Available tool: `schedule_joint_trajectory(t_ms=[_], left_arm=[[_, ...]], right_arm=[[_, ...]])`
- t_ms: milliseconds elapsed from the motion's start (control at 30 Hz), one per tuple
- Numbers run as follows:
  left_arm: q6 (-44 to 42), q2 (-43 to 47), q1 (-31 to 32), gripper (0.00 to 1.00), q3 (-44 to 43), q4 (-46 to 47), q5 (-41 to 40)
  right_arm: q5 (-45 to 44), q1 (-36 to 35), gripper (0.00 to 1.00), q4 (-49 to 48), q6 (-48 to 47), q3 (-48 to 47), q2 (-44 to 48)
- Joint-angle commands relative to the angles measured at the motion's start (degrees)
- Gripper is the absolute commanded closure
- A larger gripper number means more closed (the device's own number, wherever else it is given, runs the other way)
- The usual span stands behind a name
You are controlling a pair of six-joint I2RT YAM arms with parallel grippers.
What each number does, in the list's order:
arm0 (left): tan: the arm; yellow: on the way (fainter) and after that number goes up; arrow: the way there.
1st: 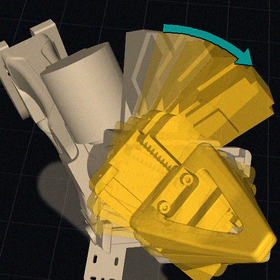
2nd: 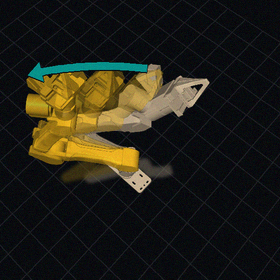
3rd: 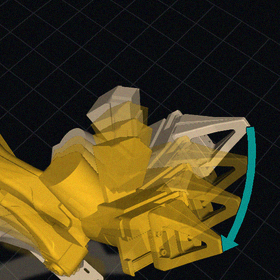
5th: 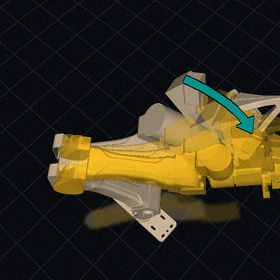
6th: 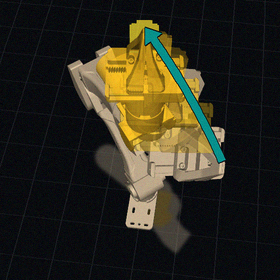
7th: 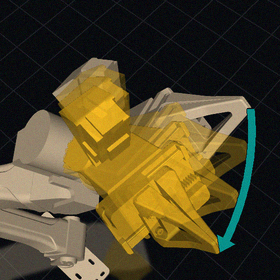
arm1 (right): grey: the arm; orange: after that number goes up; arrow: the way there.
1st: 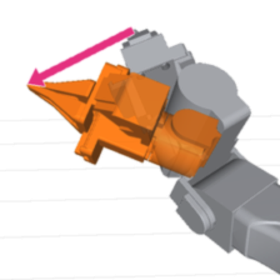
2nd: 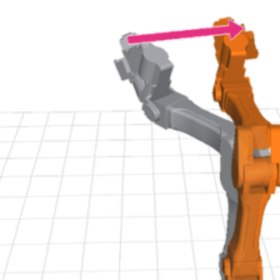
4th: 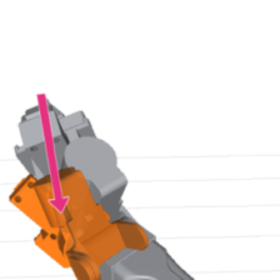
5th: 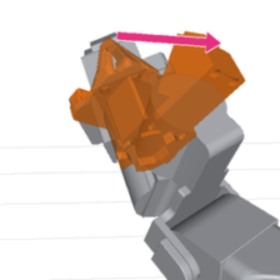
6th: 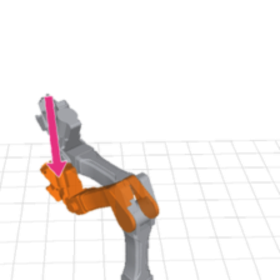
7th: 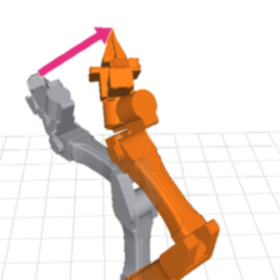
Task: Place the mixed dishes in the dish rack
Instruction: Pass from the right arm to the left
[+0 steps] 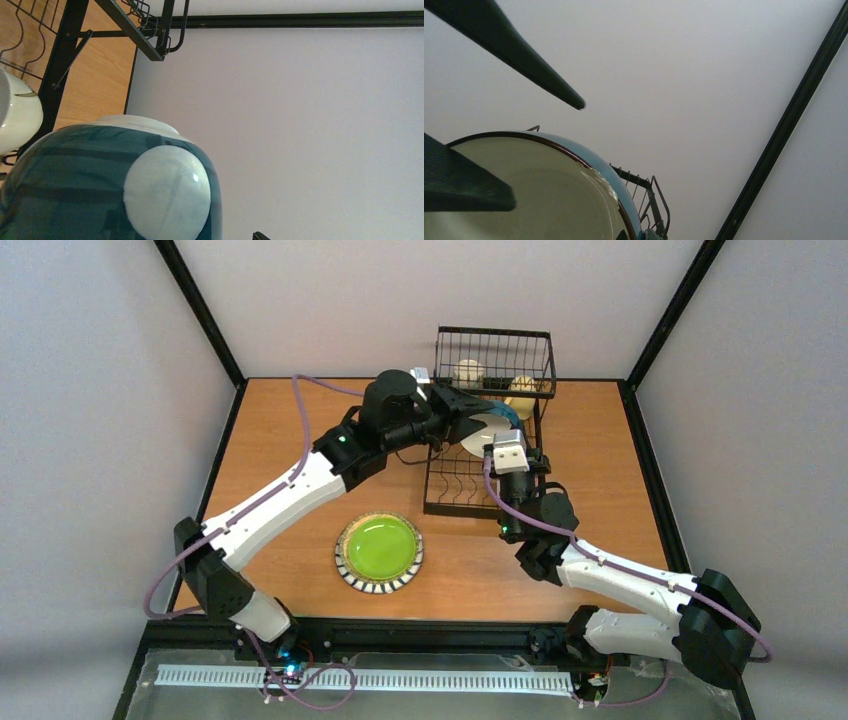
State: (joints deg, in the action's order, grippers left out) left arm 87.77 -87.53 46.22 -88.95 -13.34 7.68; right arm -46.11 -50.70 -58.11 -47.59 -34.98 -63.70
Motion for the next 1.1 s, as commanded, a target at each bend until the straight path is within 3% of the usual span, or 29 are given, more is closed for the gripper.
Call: schedule_joint_trajectory(t_ms=[0, 367, 567, 933, 1067], left_arm=[[1.3, -3.1, 0.2, 0.07, -4.5, 0.1, -0.4], [3.1, -7.0, 0.3, 0.07, -7.9, -2.5, -6.6], [3.3, -10.1, 0.3, 0.09, -9.3, -2.5, -5.6], [2.8, -13.7, 0.5, 0.22, -11.8, -2.5, -4.3], [2.3, -13.6, 0.7, 0.35, -11.4, -1.4, -4.7]], right_arm=[[1.7, 0.2, 0.98, -10.8, -0.7, -0.7, 0.5], [0.4, 0.3, 0.98, -15.4, -5.8, -0.4, -2.2], [-0.2, 0.2, 0.98, -17.5, -8.8, -0.5, -3.5], [-0.7, 0.0, 0.98, -17.3, -10.2, -0.4, -4.3], [-0.9, -0.4, 0.98, -16.7, -10.2, -0.4, -4.2]])
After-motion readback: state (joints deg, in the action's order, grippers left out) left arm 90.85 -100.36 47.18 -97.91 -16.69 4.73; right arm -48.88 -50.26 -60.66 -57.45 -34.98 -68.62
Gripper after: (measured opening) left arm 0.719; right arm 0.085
